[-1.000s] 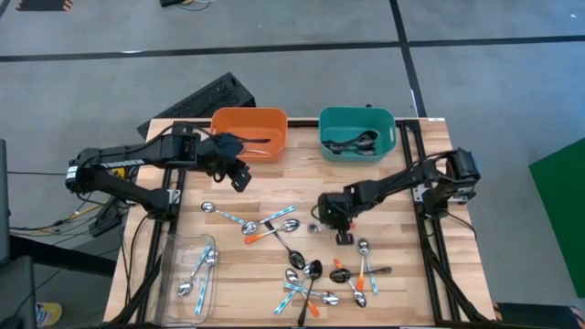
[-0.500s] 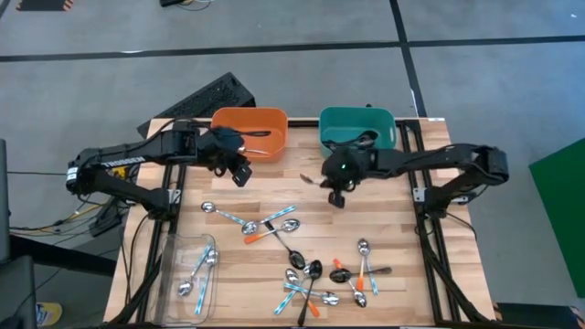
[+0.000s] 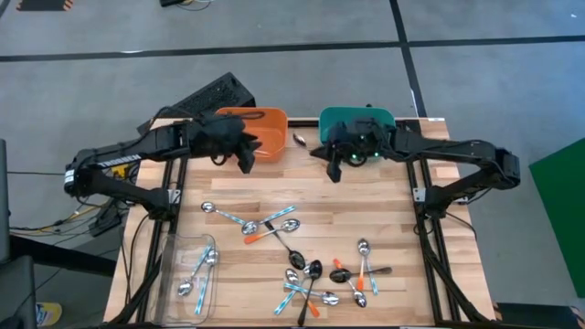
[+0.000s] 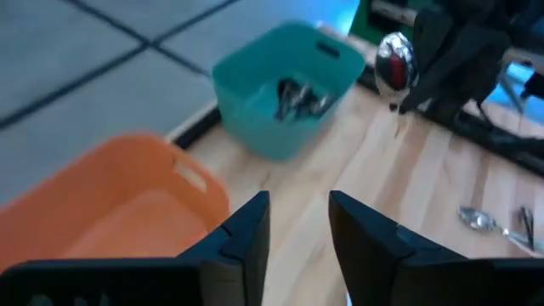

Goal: Sort silverware by color (type)
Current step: Put the orange spoon into the orange bin

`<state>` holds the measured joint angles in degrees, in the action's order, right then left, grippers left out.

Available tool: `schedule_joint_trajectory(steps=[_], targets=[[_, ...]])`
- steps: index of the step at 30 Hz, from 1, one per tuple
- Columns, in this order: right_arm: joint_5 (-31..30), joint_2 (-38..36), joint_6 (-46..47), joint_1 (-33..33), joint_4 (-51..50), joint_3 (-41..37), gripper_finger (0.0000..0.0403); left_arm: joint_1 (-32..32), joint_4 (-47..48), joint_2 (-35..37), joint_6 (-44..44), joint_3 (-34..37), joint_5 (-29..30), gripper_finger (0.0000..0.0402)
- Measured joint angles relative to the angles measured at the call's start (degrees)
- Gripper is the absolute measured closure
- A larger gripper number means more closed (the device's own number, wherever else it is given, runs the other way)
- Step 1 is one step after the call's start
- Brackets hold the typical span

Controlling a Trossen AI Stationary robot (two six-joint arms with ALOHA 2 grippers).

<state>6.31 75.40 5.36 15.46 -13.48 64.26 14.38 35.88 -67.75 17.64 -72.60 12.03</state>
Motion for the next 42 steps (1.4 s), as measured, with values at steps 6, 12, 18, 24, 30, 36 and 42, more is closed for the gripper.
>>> schedule_joint_trajectory(steps=[6, 12, 18, 24, 30, 36, 42], targets=[[0.1, 0.02, -3.87, 0.92, 1.56, 3.95, 0.04, 4.53, -10.45, 0.05, -5.05, -0.04, -9.51, 0.0249], [2.96, 0.04, -4.32, 4.31, 3.72, 5.72, 0.04, 8.61, -20.26, -0.73, -11.36, -0.04, -17.61, 0.0221], [8.08, 0.07, -0.47, 8.17, 9.47, 5.76, 0.04, 11.59, -25.15, -1.45, -12.51, -0.07, -24.37, 0.0219], [10.34, 0.04, 1.71, 10.24, 13.22, 5.78, 0.04, 12.49, -25.91, -1.77, -14.78, -0.07, -25.36, 0.0219], [11.32, 0.04, 2.11, 10.24, 13.26, 5.78, 0.04, 12.62, -27.41, -1.89, -14.95, -0.07, -26.54, 0.0219], [12.06, 1.1, 1.3, 8.72, 15.87, 5.78, 0.04, 12.58, -28.8, -4.84, -12.69, -0.04, -31.07, 0.0219], [12.09, 1.46, 9.73, 7.93, 22.75, 5.87, 0.0399, 12.35, -30.91, -4.66, -6.07, 0.02, -34.53, 0.0219]])
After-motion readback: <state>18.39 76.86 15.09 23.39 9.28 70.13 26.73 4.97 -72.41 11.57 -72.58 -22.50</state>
